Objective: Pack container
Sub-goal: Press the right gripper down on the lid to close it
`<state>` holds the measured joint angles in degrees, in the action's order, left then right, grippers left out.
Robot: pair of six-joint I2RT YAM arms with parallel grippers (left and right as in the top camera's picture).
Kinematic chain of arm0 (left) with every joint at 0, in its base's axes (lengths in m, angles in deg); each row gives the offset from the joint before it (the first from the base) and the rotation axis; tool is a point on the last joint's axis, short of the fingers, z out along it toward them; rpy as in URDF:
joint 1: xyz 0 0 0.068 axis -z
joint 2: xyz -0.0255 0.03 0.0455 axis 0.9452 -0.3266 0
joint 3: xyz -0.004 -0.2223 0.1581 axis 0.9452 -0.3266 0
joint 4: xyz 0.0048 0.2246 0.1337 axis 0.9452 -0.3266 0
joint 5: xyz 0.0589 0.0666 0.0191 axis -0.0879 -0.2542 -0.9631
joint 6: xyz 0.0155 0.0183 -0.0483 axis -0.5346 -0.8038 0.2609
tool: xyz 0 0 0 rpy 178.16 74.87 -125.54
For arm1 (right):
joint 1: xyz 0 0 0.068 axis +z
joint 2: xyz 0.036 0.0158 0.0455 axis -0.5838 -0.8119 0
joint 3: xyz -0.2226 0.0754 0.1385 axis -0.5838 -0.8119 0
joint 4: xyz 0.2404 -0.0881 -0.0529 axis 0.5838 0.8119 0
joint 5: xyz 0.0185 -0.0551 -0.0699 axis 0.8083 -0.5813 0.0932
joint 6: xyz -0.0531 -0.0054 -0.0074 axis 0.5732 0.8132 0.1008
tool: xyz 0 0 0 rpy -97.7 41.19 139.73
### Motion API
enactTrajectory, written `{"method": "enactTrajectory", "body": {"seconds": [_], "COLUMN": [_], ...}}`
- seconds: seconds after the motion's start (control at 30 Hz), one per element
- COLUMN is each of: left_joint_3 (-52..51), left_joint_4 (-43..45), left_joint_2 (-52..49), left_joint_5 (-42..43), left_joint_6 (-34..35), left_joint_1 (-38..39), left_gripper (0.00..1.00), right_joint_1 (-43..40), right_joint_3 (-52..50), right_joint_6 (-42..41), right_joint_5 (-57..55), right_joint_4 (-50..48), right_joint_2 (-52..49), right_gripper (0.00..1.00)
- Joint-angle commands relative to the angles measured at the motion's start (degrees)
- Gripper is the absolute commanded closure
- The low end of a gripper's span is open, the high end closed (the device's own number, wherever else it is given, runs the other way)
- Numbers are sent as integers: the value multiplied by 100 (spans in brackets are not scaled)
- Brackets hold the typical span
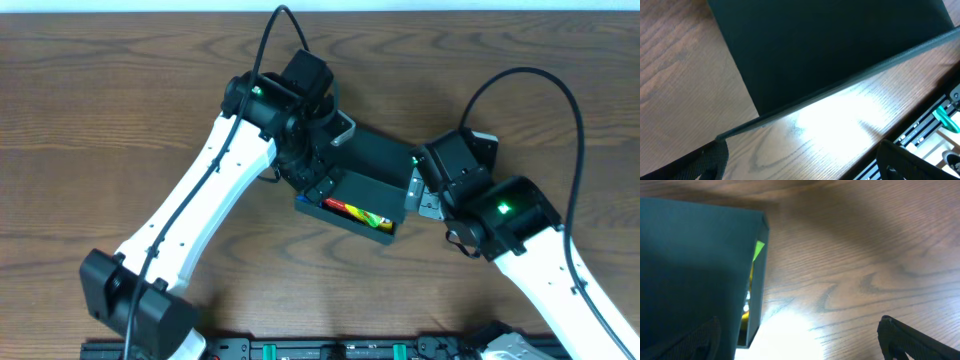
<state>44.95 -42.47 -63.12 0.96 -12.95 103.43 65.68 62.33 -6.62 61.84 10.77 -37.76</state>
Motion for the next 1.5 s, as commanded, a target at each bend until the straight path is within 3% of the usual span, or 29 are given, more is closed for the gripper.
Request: {"method": "enactTrajectory", "body": {"seconds": [0.0,0.3,0.43,0.63,0.83,1.17,1.47], "left_joint_3": [-11,-11,-11,-160,-1364,-3322,-3429], "left_joint_4": [-44,-350,-439,-654,-256,922,1176], "left_joint_2": [466,1565,1967,2258,2815,3469,3471], "left_joint_5": [-52,-81,-769,-1419,-1998,-2004,-2011], "left_joint_6": [142,511,1043,1416,1864,2424,2420], "left_joint_1": [59,59,59,61,61,59,59], "left_gripper": [5,5,5,5,5,5,5], "right_joint_1": [11,11,11,11,11,28,723], "right_joint_3": [181,310,308,302,302,94,13], "right_joint_6": [203,315,315,313,310,247,702], "right_joint_5": [251,1067,986,798,538,570,826], "right_joint_4": [-20,-9,0,96,-74,-391,-1414], "right_joint_2": [358,1154,1217,776,330,-590,-1259], "right_gripper": [1,1,1,1,1,1,1]}}
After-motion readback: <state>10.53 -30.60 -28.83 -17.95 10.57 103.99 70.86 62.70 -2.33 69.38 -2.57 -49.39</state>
